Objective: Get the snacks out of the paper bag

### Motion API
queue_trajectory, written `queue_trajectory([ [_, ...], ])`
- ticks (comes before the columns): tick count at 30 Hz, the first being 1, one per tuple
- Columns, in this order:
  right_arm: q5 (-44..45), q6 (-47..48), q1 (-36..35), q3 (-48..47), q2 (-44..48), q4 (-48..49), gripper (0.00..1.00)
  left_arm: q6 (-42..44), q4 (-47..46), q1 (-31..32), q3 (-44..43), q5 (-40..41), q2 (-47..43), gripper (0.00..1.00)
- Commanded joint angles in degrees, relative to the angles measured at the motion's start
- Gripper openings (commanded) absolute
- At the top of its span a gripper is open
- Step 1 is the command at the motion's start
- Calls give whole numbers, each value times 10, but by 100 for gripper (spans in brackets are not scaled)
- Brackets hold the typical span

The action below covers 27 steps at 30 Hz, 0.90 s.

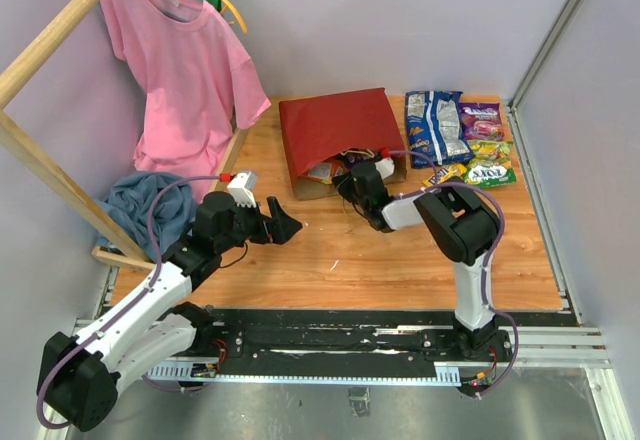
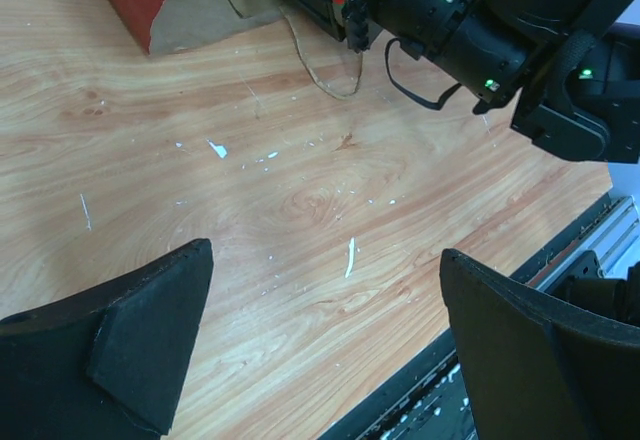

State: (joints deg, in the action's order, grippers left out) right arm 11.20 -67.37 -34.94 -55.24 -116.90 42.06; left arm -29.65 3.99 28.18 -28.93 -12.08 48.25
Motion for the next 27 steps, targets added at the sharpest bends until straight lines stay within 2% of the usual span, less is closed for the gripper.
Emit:
queue_trajectory([
  [1,-2,26,4,7,57,-36,1,10,5,-4,-18,8,-4,100],
  [8,-66,43,-1,53,186,-107,1,14,5,-4,-23,15,10,100],
  [15,-129,108,-9,111,340,-261,1,38,36,-4,-49,58,10,100],
  [19,-121,169,-17,157,460,-355,1,25,23,-4,-48,40,18,100],
  [23,-170,260,-17,172,551,-463,2,17,15,-4,-50,23,31,100],
  [25,-205,300,-18,192,582,-509,10,12,11,-4,-50,19,36,100],
  [26,-212,308,-18,207,597,-534,21,8,5,-4,-48,15,39,100],
  [27,-208,309,-17,224,611,-559,38,1,-6,-4,-45,10,42,100],
])
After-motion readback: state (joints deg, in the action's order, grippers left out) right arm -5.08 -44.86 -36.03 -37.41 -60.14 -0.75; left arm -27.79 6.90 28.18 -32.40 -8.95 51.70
